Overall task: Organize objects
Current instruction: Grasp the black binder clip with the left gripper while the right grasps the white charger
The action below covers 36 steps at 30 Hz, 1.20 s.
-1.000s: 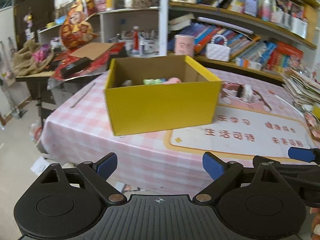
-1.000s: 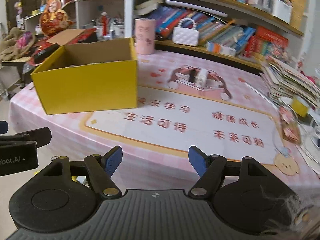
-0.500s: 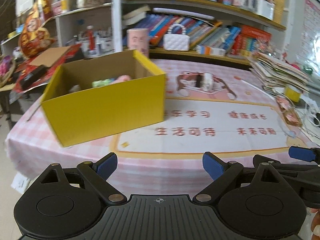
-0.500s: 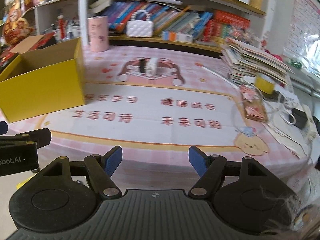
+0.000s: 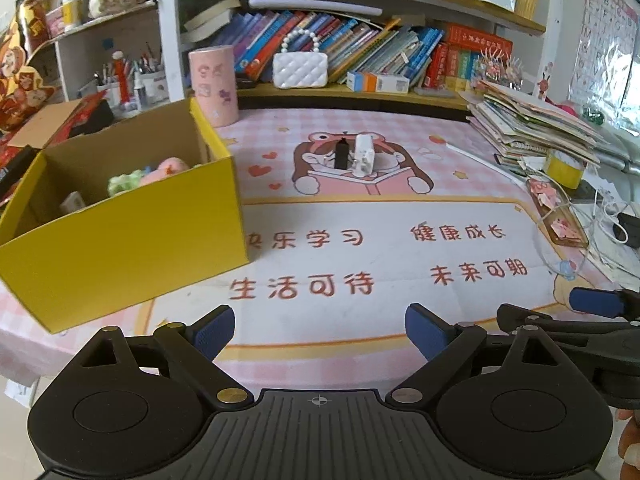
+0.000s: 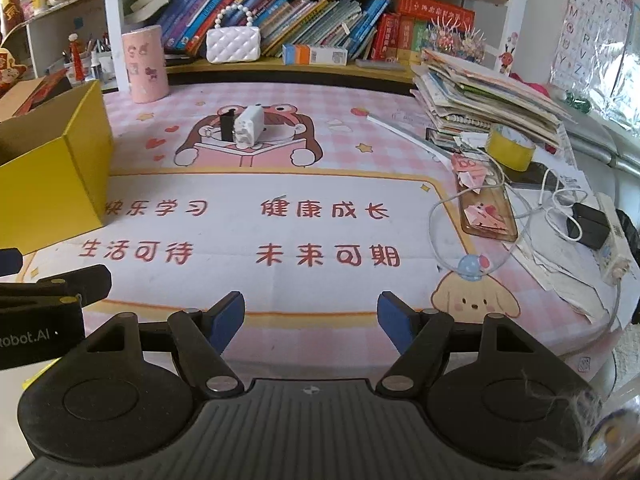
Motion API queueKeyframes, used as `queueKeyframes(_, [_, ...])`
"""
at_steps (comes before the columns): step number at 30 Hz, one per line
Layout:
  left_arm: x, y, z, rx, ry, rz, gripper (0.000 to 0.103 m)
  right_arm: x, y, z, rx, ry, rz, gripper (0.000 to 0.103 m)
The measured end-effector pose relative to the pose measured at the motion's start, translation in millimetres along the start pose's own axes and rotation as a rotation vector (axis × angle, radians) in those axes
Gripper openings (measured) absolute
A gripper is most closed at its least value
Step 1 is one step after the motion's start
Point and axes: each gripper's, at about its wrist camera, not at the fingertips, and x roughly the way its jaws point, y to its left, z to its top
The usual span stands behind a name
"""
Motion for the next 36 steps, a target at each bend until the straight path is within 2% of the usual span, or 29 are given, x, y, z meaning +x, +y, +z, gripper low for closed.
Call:
queueKeyframes(9, [34.0,-17.4,33.8,-0.023,-0.008,0.023,0.094,41.0,-18.3,34.8,-0.006,0.025,0.059,0.066])
queueKeyframes(16, [60.7,-28.1,60.4,-0.073,-0.019,0.040,0.091,70.6,-36.7,63.3,0.000,0.026,0.118,0.055])
queueKeyframes(25, [99.5,-33.8,109.7,-0.129,-0.063,0.097,0.077,114.0,-50.8,120.1,0.037,-0.028,0.229,0.049])
queueKeyframes(31, [132.7,-31.0,140.6,-0.160,-0.077,0.130,0.062,152.6,-49.9,160.3,0.055,-0.059,0.299,0.043])
queueKeyframes(36, [150.1,-23.0,152.8,-0.188,-0.062,0.172,0.061,187.2,-39.4,185.4,0.071,-0.019,0.386,0.043])
